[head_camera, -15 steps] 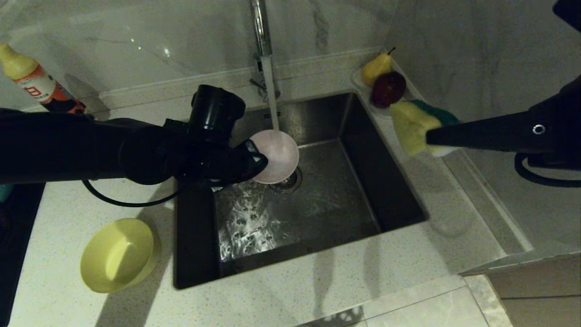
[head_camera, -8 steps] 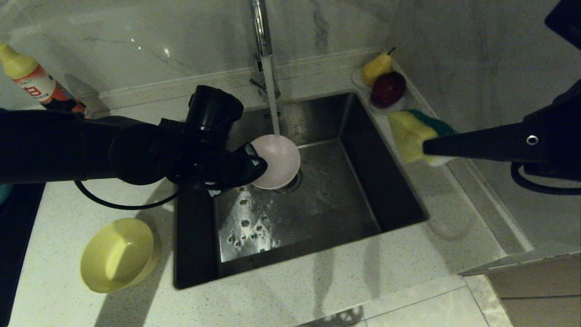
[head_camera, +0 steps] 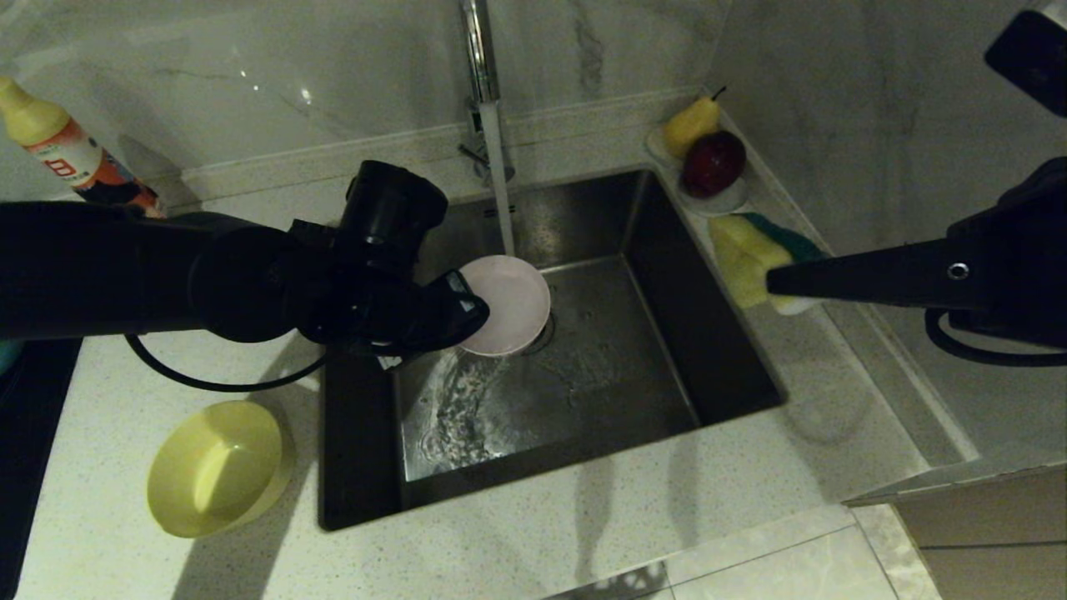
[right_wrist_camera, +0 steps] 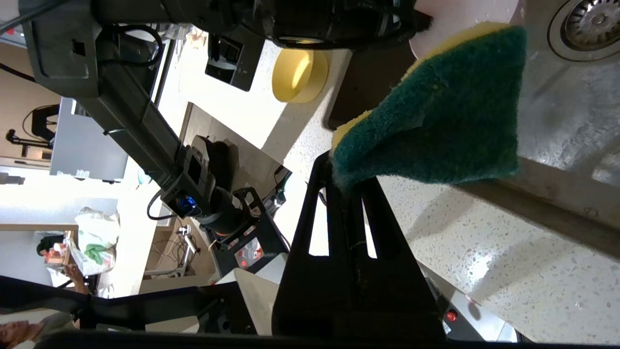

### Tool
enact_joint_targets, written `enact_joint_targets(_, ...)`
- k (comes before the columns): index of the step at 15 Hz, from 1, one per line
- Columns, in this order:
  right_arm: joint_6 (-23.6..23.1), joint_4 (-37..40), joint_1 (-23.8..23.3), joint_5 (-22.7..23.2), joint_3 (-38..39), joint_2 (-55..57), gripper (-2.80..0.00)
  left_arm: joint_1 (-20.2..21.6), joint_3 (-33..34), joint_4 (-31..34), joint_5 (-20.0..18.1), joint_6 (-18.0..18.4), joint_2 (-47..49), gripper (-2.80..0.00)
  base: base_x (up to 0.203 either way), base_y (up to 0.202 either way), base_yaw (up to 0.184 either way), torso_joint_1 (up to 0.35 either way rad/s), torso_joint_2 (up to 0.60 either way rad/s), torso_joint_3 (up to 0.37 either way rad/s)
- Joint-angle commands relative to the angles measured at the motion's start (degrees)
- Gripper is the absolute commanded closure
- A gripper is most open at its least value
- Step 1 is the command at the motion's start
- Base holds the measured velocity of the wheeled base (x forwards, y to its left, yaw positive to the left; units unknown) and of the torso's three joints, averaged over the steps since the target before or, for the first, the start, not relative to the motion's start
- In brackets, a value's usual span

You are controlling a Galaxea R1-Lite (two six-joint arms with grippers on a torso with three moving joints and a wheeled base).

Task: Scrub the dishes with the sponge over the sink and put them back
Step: Rinse the bowl

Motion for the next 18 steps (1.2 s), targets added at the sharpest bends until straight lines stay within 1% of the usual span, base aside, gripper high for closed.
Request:
enact_joint_targets(1,0.0,0.0,0.0,0.1,0.5,-0.2,0.0,0.0,0.6,-0.5,3.4,0.0,-1.7,0.0,0.0,0.0,0.0,0.0,0.0,0.0)
enact_joint_targets(2,0.1,0.0,0.1,0.1,0.5,-0.4,0.0,0.0,0.1,-0.6,7.0,0.3,-1.7,0.0,0.0,0.0,0.0,0.0,0.0,0.0)
enact_joint_targets(3,0.1,0.0,0.1,0.1,0.4,-0.6,0.0,0.1,-0.1,-0.6,9.5,1.2,-2.0,0.0,0.0,0.0,0.0,0.0,0.0,0.0)
enact_joint_targets(5,0.1,0.1,0.1,0.2,0.6,-1.0,0.0,0.2,0.2,-1.7,10.4,2.4,-3.5,0.0,0.0,0.0,0.0,0.0,0.0,0.0)
enact_joint_targets(6,0.1,0.1,0.1,0.2,0.9,-1.1,0.0,0.5,0.6,-4.2,11.9,2.7,-4.0,0.0,0.0,0.0,0.0,0.0,0.0,0.0)
enact_joint_targets(7,0.1,0.1,0.1,0.2,1.2,-1.2,0.0,0.6,0.8,-5.2,12.9,3.2,-4.2,0.0,0.0,0.0,0.0,0.0,0.0,0.0)
enact_joint_targets(8,0.1,0.1,0.1,0.2,1.4,-1.4,0.0,0.7,1.3,-8.3,16.3,5.0,-4.6,0.0,0.0,0.0,0.0,0.0,0.0,0.0)
enact_joint_targets(9,0.1,0.1,0.1,0.2,1.6,-1.7,0.0,0.7,2.3,-11.4,17.8,7.2,-5.8,0.0,0.0,0.0,0.0,0.0,0.0,0.0)
enact_joint_targets(10,0.1,0.0,0.1,0.2,1.8,-1.7,0.0,0.8,4.1,-14.8,18.2,9.4,-7.4,0.0,0.0,0.0,0.0,0.0,0.0,0.0)
enact_joint_targets(12,0.1,0.1,0.1,0.2,2.0,-1.6,0.0,1.2,7.7,-23.1,18.4,15.5,-9.7,0.0,0.0,0.0,0.0,0.0,0.0,0.0)
enact_joint_targets(14,0.1,0.1,0.1,0.2,2.0,-1.8,0.0,1.7,12.2,-33.7,18.4,22.3,-11.6,0.0,0.0,0.0,0.0,0.0,0.0,0.0)
enact_joint_targets(16,0.2,0.2,0.1,0.2,2.0,-2.1,0.0,1.9,16.9,-41.7,17.8,27.4,-15.0,0.0,0.0,0.0,0.0,0.0,0.0,0.0)
enact_joint_targets(18,0.9,0.2,0.1,0.2,2.4,-2.3,0.0,2.4,19.6,-47.5,16.3,30.7,-17.0,0.0,0.0,0.0,0.0,0.0,0.0,0.0)
